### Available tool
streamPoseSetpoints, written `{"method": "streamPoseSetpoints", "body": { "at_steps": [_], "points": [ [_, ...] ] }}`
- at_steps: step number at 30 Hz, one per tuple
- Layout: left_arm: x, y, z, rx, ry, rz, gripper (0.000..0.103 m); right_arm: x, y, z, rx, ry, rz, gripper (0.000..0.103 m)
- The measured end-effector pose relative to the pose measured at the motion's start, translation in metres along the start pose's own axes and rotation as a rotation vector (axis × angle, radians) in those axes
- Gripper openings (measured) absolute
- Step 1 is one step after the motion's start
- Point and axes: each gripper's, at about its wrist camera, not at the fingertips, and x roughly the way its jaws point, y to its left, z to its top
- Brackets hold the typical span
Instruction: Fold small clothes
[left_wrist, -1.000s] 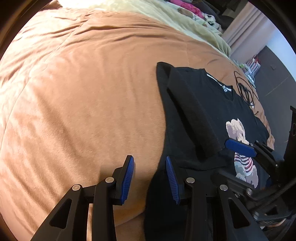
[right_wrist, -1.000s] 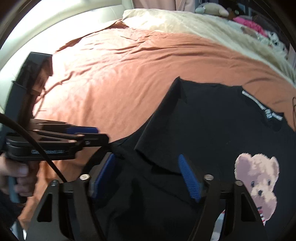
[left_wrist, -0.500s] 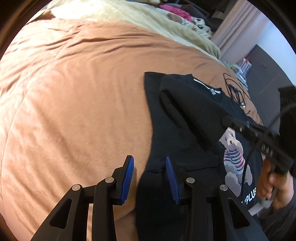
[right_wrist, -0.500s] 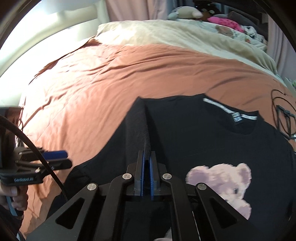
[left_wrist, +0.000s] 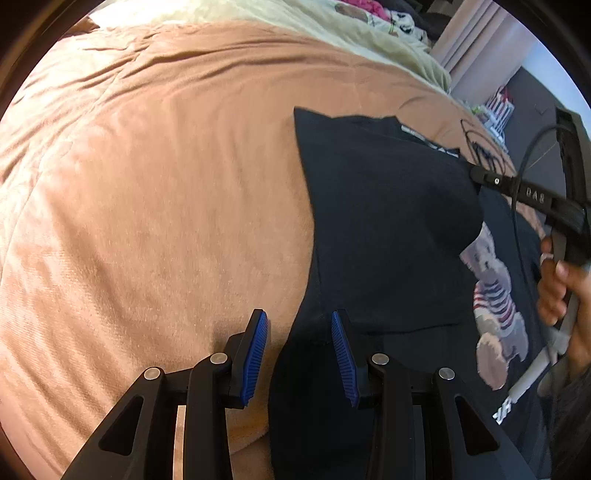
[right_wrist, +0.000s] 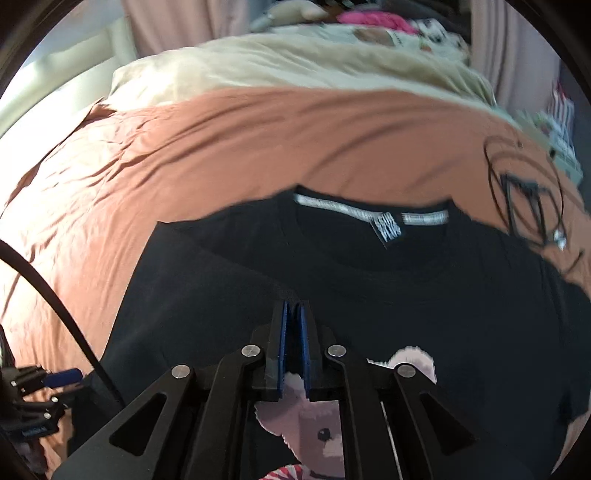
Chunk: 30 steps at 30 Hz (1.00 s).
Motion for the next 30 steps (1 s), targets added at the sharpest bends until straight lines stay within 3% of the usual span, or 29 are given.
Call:
{"method": "streamPoseSetpoints", "body": {
  "at_steps": [1,2,3,5,10,16,22,26,29,30],
  "points": [
    [0.001,0.000,-0.001,0.005,0.005,0.009,0.038,0.001,0.000,-0.004,0.013,0.011,0.015,0.008],
    [0.001,0.000,-0.001,0.006,0.007,0.011,0.038,0.001,0.001,-0.007,0.016,0.019,0.031,0.019],
    [0.000,0.000,-0.002,0.005,0.006,0.009,0.038,0.001,0.004,-0.012,0.017,0.029,0.052,0.040],
    [-0.002,0.002,-0.003,-0.002,0.003,0.008,0.038,-0.004,0.007,-0.018,0.013,0.025,0.074,0.064],
    [-0.011,0.002,-0.008,-0.003,-0.003,0.009,0.038,-0.015,0.017,-0.035,0.024,0.040,0.148,0.064],
    [-0.018,0.002,-0.017,0.011,0.001,0.014,0.038,-0.010,0.024,-0.061,0.086,0.120,0.269,0.064],
    [-0.016,0.001,-0.022,0.020,0.007,0.023,0.038,0.004,0.031,-0.076,0.106,0.182,0.325,0.053],
    [-0.008,0.002,-0.023,0.019,0.009,0.033,0.038,0.021,0.032,-0.086,0.149,0.233,0.345,0.042],
    [-0.003,0.004,-0.023,0.013,0.001,0.034,0.036,0.025,0.037,-0.086,0.152,0.240,0.326,0.023],
    [-0.002,0.004,-0.022,0.012,-0.003,0.041,0.029,0.026,0.038,-0.085,0.150,0.240,0.323,0.015]
  ]
}}
